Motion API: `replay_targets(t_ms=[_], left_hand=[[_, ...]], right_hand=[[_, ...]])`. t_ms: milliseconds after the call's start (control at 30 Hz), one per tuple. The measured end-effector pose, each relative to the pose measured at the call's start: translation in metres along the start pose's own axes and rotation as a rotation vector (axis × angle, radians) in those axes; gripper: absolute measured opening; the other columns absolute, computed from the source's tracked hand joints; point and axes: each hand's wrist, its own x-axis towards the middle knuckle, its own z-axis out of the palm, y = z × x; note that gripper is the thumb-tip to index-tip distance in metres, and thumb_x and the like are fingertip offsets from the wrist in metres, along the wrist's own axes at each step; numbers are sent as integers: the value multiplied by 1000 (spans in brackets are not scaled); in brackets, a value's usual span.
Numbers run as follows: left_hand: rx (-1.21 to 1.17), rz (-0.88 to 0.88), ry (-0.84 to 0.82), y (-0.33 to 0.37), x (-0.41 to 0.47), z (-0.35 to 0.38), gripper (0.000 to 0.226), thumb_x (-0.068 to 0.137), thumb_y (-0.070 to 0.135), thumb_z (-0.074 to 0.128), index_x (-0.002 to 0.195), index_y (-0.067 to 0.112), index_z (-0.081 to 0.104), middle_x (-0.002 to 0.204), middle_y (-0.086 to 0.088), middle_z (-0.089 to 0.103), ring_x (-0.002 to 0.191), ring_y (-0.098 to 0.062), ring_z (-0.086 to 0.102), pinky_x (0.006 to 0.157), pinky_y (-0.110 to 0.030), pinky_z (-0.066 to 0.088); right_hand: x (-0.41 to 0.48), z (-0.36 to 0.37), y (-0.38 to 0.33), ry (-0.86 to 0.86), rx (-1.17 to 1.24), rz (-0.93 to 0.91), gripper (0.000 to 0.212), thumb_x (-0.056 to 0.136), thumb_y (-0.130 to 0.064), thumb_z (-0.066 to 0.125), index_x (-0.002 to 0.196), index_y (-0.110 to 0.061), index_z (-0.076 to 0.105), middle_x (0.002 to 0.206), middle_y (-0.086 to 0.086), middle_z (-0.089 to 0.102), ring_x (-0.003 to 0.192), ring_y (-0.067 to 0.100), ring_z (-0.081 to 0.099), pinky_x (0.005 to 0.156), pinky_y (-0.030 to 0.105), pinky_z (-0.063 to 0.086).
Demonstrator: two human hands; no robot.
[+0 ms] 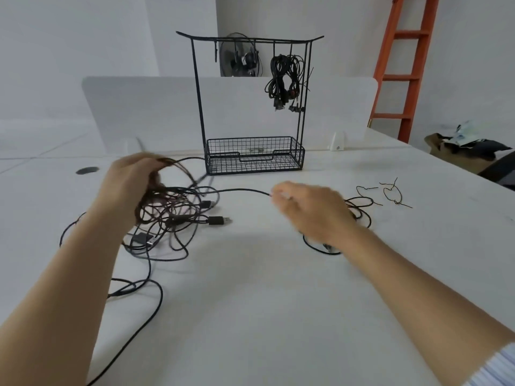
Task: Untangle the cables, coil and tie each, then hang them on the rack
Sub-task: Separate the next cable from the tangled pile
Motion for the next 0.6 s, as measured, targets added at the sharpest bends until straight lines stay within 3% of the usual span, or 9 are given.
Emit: replay_targets(t_ms=[33, 100, 133, 200, 267, 367, 467, 533, 600], left_hand=[[29, 4, -57, 5, -10, 11, 19, 90, 9, 50, 76, 12, 62, 54, -1, 47, 35, -4, 45, 33, -12, 37], [107, -4, -218, 7, -19, 21, 24, 94, 8, 47, 75, 16, 60, 60, -4, 45, 32, -2, 42, 30, -11, 32], [141, -28, -275, 8, -24, 26, 23, 94, 9, 47, 77, 16, 61, 61, -5, 48, 33, -4, 44, 31, -12, 33], [191, -86, -374, 5, -25, 26, 21, 95, 13, 47, 82, 15, 64, 59, -2, 56, 37, -7, 48, 34, -15, 38], [246, -117, -363, 5, -24, 23, 21, 95, 16, 48, 83, 13, 65, 58, 2, 61, 40, -9, 51, 35, -16, 40], [184, -202, -239, -2, -18, 19, 15, 91, 15, 55, 82, 7, 64, 67, -8, 56, 39, -11, 50, 35, -16, 40], [118, -268, -181, -4, -17, 18, 9, 86, 9, 61, 79, 4, 62, 59, -6, 55, 34, -6, 49, 33, -13, 38], [-214, -344, -98, -3, -15, 12, 13, 88, 0, 54, 80, 8, 59, 55, -3, 63, 41, -6, 58, 38, -12, 44], [-561, -376, 109, -5, -6, -2, 19, 92, -2, 47, 85, 13, 55, 61, 1, 67, 52, -5, 63, 49, -9, 48]], right_hand=[[0, 7, -11, -131, -157, -32, 70, 75, -75, 17, 125, -34, 45, 109, -3, 65, 104, 23, 58, 75, 30, 34], [-3, 29, -24, -253, -290, -55, 65, 83, -73, 26, 132, -31, 36, 108, 3, 64, 103, 27, 59, 73, 33, 36], [-4, 37, -23, -215, -288, -93, 58, 87, -66, 28, 131, -29, 37, 105, 6, 65, 101, 29, 59, 71, 33, 36], [-4, 38, -21, -182, -214, 13, 43, 95, -52, 30, 121, -25, 52, 97, 8, 67, 96, 30, 60, 70, 32, 38], [0, 35, -18, -153, 128, 152, 45, 97, -46, 30, 100, -17, 64, 75, 5, 65, 78, 27, 63, 71, 32, 47], [11, 21, -13, 53, 861, 424, 52, 99, -41, 27, 82, -7, 63, 57, 5, 60, 43, 16, 54, 45, 24, 38], [12, 14, -13, 161, 1241, 476, 53, 100, -39, 25, 78, -6, 61, 58, 3, 66, 50, 13, 61, 48, 20, 41], [13, 11, -12, 160, 1432, 527, 54, 100, -40, 23, 80, -7, 60, 59, 2, 68, 57, 15, 64, 54, 23, 45], [13, 7, -9, 111, 1531, 599, 53, 100, -41, 24, 83, -8, 61, 62, 3, 69, 60, 17, 65, 55, 24, 44]])
